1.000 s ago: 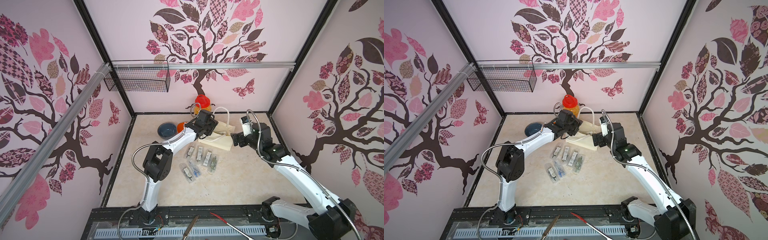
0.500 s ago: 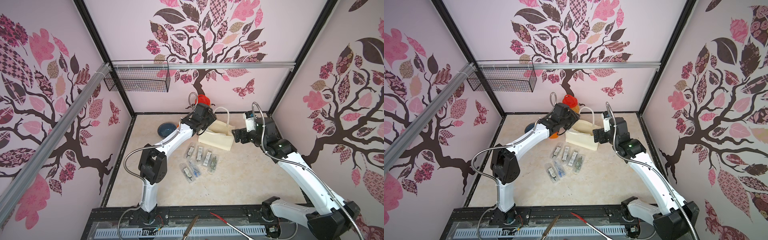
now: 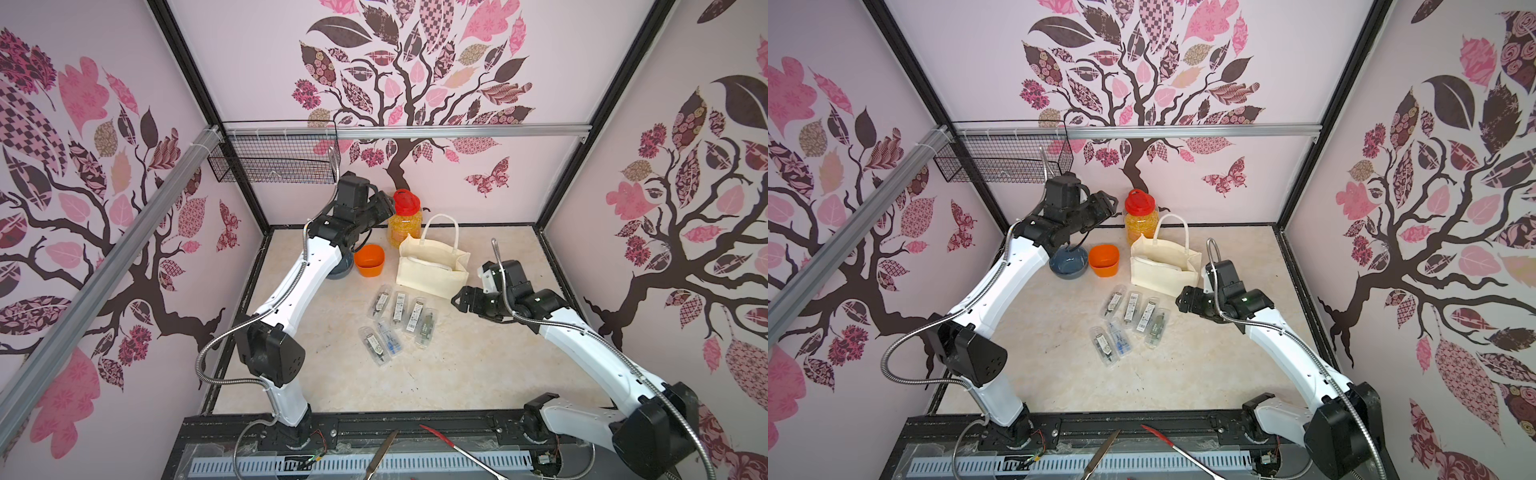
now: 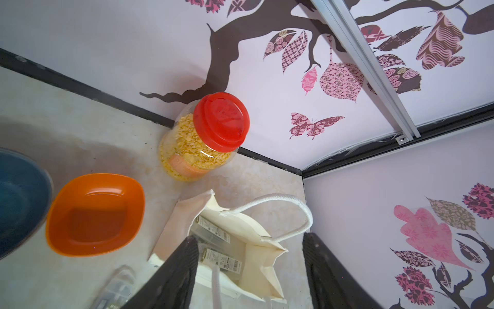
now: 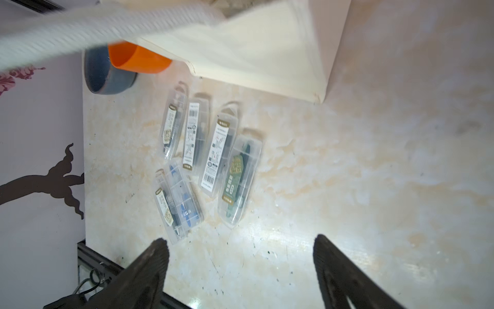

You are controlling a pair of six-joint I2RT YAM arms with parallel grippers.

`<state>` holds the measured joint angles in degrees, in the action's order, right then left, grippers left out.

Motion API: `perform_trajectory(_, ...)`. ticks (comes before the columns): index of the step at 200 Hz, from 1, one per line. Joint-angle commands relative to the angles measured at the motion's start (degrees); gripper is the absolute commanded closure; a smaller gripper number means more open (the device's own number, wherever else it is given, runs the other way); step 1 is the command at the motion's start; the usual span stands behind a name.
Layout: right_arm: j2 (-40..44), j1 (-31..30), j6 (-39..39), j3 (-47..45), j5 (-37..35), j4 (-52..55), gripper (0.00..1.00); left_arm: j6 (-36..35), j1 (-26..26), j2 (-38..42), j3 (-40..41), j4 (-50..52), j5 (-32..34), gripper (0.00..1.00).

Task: Put the compass set into the canvas bag
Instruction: Pick up the compass set at the center of the board.

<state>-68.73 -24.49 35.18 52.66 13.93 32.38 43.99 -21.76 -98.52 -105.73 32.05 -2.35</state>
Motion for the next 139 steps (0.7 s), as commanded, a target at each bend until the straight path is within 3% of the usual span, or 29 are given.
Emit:
perform_trajectory(1, -4.03, -3.13, 4.94, 1.83, 1.21, -3.03, 0.10, -3.09, 4.35, 4.06, 6.49, 1.53, -2.35, 0.34)
perform_trajectory(86, -18.33, -7.16, 4.98, 7.32, -5.58, 4.12, 0.12, -6.58, 15.83, 16.26, 30.90, -0.32, -8.14, 0.34)
perform_trajectory(139, -28.38, -10.04, 4.68, 14.93, -6.19, 7.56, 0.10, -8.36, 17.83, 18.10, 35.29, 0.29, -8.84, 0.33)
